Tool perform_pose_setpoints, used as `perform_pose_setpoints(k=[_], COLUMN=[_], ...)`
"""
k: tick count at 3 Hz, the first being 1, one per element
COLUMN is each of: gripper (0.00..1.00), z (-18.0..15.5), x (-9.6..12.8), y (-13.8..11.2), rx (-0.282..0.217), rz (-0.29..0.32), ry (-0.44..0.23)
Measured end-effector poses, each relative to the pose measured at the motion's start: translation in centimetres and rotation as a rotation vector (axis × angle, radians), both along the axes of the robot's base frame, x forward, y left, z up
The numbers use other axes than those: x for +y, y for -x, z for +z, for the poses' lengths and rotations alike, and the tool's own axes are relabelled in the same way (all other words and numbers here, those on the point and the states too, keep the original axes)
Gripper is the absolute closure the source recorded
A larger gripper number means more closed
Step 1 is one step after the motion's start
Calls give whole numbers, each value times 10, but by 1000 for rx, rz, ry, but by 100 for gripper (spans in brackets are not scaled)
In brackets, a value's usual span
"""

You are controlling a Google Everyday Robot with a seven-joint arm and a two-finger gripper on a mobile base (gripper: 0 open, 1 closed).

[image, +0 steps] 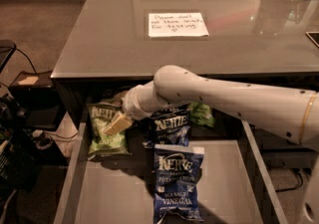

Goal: Pick green jalapeno chip bag from top drawer and place on counter

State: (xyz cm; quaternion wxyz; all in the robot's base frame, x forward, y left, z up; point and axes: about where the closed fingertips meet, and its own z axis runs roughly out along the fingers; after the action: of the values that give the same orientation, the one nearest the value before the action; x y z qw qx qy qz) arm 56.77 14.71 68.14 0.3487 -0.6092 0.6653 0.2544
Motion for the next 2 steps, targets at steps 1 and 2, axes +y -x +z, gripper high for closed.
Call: perform_pose_setpoints(k=[1, 2], gripper=[19, 19], z=[-6, -16], x=[4, 9], y=[-12, -17], rx=[-16, -16], rz=[-1, 9], ry=[14, 39])
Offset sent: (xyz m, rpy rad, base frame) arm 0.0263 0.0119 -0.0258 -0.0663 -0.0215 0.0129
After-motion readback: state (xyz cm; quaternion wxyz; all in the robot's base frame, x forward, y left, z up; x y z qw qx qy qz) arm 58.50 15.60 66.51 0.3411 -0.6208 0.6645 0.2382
